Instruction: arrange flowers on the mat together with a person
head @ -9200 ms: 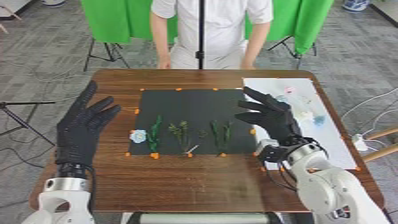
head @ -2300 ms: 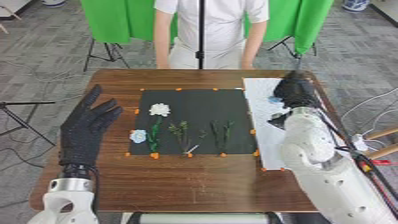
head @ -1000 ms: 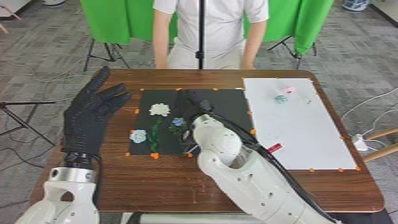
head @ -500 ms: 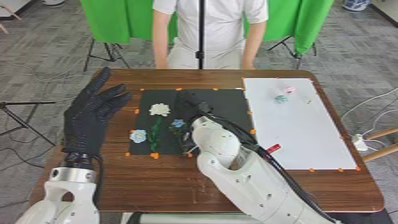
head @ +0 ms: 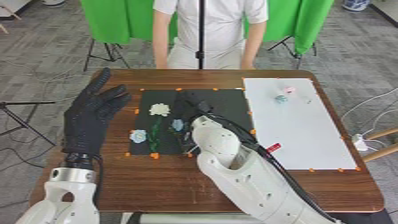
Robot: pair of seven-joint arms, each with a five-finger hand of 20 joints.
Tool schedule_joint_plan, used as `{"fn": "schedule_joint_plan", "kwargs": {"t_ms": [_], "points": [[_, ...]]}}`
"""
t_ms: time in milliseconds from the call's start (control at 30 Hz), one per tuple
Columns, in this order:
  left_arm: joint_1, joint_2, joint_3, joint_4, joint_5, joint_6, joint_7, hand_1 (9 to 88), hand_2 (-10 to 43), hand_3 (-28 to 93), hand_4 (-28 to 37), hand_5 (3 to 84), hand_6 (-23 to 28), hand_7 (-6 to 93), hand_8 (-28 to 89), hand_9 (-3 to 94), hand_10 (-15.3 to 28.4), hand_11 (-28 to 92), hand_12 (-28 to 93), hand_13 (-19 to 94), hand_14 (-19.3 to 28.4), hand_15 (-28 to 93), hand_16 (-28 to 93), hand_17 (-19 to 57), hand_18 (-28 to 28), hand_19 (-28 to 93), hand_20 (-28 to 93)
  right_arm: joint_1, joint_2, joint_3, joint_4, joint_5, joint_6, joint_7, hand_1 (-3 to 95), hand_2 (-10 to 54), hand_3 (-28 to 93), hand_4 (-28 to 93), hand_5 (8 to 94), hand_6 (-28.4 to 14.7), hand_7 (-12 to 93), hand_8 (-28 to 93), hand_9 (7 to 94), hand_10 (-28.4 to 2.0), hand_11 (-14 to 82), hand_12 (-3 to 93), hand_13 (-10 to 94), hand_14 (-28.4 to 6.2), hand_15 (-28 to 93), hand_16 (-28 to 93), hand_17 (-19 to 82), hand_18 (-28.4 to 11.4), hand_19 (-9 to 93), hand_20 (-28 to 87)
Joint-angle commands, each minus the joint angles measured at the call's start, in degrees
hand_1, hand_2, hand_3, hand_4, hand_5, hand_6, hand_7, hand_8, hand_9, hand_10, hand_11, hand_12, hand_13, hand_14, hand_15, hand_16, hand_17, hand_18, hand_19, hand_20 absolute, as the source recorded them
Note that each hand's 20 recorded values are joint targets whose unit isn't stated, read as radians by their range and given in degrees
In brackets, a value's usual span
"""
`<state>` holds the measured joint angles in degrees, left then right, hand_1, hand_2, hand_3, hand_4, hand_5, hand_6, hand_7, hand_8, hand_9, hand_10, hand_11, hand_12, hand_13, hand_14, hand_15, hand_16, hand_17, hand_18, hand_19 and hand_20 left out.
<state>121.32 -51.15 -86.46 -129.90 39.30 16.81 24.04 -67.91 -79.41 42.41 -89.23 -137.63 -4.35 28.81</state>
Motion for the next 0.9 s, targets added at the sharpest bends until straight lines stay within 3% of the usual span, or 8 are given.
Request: {"fn": "schedule_joint_plan", "kwargs": {"t_ms": [33, 300, 433, 567, 667, 733, 900], "points": [[1.10, 0.09, 0.12, 0.08, -0.57, 0.87, -0.01, 21.0, 9.2, 79, -28.3, 33.4, 6.7, 10.0, -9, 36.1, 20.6, 25, 10, 27, 26.7, 50, -10, -6.5, 25.0, 64, 2, 0.10, -0.21, 0.46, -0.79, -1.37, -1.01, 0.18, 46.8, -9.5, 77, -28, 71.3, 1.3, 21, -7, 75.4, -10.5, 23.9, 23.3, 71, -4.6, 68, 15, 29, -17.4, 93, 8], [3.00, 0.22, -0.78, -0.58, -0.94, 2.15, 0.54, 21.0, 9.2, 79, -28.3, 33.4, 6.7, 10.0, -9, 36.1, 20.5, 25, 10, 27, 26.7, 50, -10, -6.6, 25.0, 64, 2, -1.82, 1.17, 4.03, -5.89, 2.17, -1.46, 0.39, 43.0, -9.5, 80, -28, 70.1, 1.5, 20, -10, 72.3, -11.7, 29.3, 17.3, 70, -6.0, 70, 11, 28, -17.9, 93, 7], [3.88, 0.28, -1.32, -0.60, -1.28, 2.97, 0.79, 21.1, 9.2, 79, -28.3, 33.3, 6.7, 10.0, -9, 36.1, 20.5, 25, 10, 27, 26.7, 50, -10, -6.6, 25.0, 64, 2, -5.24, 2.75, 9.88, -12.89, 12.06, -0.67, 0.64, 39.7, -9.5, 82, -28, 69.0, 1.4, 19, -14, 70.5, -13.1, 28.8, 14.6, 68, -7.3, 69, 9, 26, -18.2, 91, 6], [4.99, 0.26, -1.97, -0.39, -1.82, 3.67, 1.27, 21.2, 9.2, 79, -28.3, 33.4, 6.8, 9.9, -9, 36.1, 20.6, 25, 10, 27, 26.7, 50, -10, -6.6, 25.0, 64, 2, -10.36, 4.35, 18.54, -19.48, 30.22, -0.87, -0.89, 35.3, -9.5, 83, -28, 65.2, 0.4, 18, -15, 67.0, -14.6, 24.5, 13.2, 63, -10.3, 62, 7, 22, -18.1, 82, 5], [5.70, 0.24, -2.43, -0.33, -2.20, 4.09, 1.74, 20.9, 9.3, 79, -28.3, 33.4, 6.7, 9.9, -9, 36.1, 20.5, 25, 10, 27, 26.6, 50, -10, -6.7, 24.8, 63, 1, -15.17, 4.24, 27.63, -22.03, 48.41, -6.44, -5.19, 32.2, -3.4, 83, -28, 60.3, -0.2, 17, -15, 63.6, -16.3, 21.2, 12.6, 60, -12.4, 58, 7, 18, -18.0, 75, 6], [5.75, 0.07, -2.63, -0.21, -1.96, 3.85, 1.64, 20.6, 9.4, 78, -28.3, 33.5, 6.7, 9.9, -9, 36.0, 20.5, 25, 10, 27, 26.6, 50, -10, -6.8, 24.6, 62, 1, -18.22, 4.86, 31.77, -23.58, 52.86, -9.09, -7.30, 31.0, -0.5, 83, -28, 56.6, 0.1, 16, -15, 60.6, -16.9, 19.6, 12.2, 58, -14.1, 56, 7, 16, -18.2, 72, 7], [6.68, -0.27, -3.27, 0.01, -1.55, 3.83, 2.08, 20.1, 9.5, 78, -28.3, 33.4, 6.5, 9.6, -9, 35.7, 20.2, 24, 9, 27, 26.4, 49, -10, -7.2, 24.5, 61, 1, -25.25, 3.12, 38.58, -26.60, 68.63, -5.10, -9.18, 25.5, 4.9, 82, -28, 51.6, 0.1, 16, -15, 55.6, -17.6, 16.0, 11.4, 52, -17.5, 46, 7, 12, -19.1, 62, 13]]}}
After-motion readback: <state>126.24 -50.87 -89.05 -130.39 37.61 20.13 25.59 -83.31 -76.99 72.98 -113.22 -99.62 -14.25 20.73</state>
